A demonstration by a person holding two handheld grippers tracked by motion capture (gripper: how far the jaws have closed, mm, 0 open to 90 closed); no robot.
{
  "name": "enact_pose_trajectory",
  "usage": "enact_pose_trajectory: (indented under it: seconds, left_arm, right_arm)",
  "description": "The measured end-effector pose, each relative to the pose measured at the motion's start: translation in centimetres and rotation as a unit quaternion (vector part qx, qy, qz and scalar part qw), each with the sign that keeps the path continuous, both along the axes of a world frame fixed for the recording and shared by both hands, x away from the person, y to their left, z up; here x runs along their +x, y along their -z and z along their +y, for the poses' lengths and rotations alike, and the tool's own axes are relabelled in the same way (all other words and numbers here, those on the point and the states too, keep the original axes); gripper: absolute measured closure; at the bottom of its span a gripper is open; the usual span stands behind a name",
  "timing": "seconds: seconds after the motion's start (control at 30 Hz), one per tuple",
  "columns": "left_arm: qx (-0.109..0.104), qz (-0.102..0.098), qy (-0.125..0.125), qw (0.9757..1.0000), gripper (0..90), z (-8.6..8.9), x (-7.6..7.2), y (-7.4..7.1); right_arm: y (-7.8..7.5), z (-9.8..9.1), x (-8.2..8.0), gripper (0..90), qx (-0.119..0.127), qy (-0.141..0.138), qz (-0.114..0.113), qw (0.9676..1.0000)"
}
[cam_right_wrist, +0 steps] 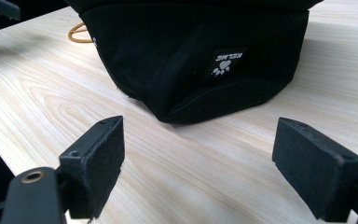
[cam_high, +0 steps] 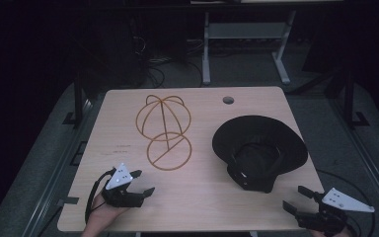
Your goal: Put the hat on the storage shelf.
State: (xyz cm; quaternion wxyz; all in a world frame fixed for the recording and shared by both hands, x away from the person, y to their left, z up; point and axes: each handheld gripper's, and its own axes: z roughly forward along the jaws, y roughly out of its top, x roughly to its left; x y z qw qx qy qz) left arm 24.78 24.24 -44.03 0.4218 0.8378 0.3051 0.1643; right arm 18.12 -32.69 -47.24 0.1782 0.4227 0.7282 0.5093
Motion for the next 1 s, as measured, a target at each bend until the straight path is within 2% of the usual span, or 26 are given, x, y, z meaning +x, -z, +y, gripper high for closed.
enact_pose_trajectory:
  seconds: [0.23, 0.53, 0.8, 1.0]
  left_arm:
    - [-0.004, 0.001, 0.010, 0.9999, 24.0, -0.3, 0.0, -0.2]
    - [-0.014, -0.003, 0.036, 0.9992, 24.0, -1.7, -0.5, -1.2]
    - [-0.033, 0.005, 0.062, 0.9975, 24.0, -3.5, -0.3, -1.9]
    - [-0.045, 0.011, 0.088, 0.9950, 24.1, -5.3, -0.4, -2.6]
  right_arm:
    - [0.1, 0.0, 0.1, 15.9, 0.000, 0.001, 0.003, 1.0000]
    - [-0.2, 0.2, -0.1, 15.5, -0.002, 0.004, -0.002, 1.0000]
    - [-0.2, 0.1, 0.0, 15.1, 0.005, 0.006, -0.004, 1.0000]
    - [-0.1, 0.0, 0.0, 15.2, 0.005, 0.004, -0.001, 1.0000]
